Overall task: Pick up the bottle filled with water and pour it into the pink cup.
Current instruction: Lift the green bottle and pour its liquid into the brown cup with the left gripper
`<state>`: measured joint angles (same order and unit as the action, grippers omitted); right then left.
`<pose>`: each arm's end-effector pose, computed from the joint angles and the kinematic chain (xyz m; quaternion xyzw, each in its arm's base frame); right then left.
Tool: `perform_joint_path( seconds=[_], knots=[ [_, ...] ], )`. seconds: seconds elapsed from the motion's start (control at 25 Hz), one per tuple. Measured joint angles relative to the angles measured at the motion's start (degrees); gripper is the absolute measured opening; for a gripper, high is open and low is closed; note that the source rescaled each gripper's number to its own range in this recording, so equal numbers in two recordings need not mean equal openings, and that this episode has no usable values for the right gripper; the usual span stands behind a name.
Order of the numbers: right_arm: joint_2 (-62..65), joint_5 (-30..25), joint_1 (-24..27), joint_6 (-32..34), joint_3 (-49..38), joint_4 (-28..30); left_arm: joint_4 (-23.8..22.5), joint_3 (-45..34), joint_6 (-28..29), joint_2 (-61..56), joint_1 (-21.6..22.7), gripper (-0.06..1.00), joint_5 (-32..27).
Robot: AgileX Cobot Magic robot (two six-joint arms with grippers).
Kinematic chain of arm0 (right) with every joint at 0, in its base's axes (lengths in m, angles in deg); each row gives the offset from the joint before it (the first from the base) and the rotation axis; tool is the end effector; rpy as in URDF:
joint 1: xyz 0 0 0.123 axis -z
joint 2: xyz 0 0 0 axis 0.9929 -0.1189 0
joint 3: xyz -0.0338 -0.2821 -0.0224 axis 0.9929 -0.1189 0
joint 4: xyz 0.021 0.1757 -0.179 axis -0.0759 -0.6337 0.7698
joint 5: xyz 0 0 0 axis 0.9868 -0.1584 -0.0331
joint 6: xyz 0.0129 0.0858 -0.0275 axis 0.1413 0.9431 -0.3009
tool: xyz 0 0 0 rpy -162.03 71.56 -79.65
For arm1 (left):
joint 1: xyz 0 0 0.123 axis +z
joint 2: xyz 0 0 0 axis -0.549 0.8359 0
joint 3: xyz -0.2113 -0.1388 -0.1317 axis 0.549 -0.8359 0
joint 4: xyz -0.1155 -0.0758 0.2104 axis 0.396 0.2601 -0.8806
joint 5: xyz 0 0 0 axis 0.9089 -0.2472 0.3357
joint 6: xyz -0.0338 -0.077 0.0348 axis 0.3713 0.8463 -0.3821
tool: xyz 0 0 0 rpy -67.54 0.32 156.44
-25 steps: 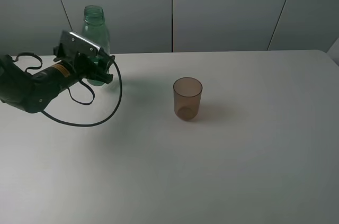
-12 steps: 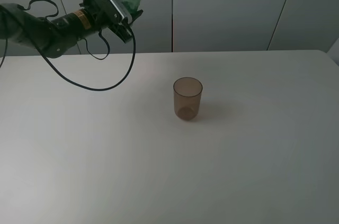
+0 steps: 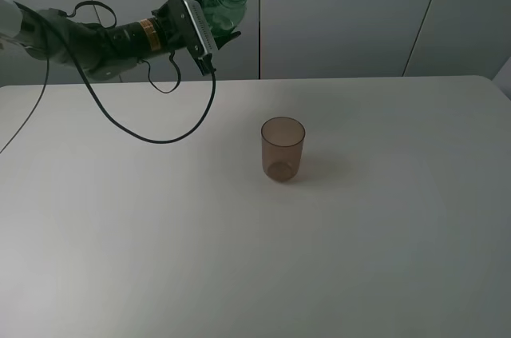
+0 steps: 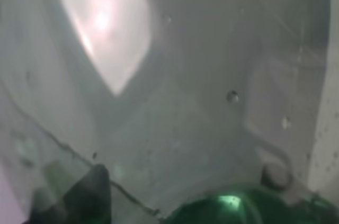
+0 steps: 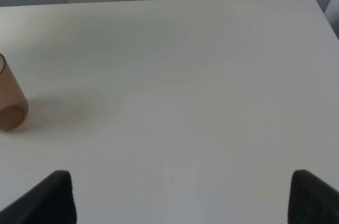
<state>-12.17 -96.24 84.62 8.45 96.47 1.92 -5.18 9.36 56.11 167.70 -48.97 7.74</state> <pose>-0.0075 0.0017 0.2745 0.0148 0.8633 0.0054 0.5044 0.4632 -0.1880 0.1613 0.5509 0.4413 -0.0283 0.7078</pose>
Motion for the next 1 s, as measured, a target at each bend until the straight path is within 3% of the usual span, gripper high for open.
perform_joint_path(
  seconds=[0.2, 0.52, 1.0],
  knots=[
    [0.0, 0.0, 0.0, 0.0, 0.0, 0.0, -4.45, 0.09, -2.02, 0.0, -0.61, 0.0, -1.29],
    [0.0, 0.0, 0.0, 0.0, 0.0, 0.0, -6.98, 0.09, -10.09, 0.0, -4.0, 0.0, -4.08],
    [0.0, 0.0, 0.0, 0.0, 0.0, 0.0, -8.86, 3.01, -15.5, 3.93, -5.91, 0.0, -7.47]
  ],
)
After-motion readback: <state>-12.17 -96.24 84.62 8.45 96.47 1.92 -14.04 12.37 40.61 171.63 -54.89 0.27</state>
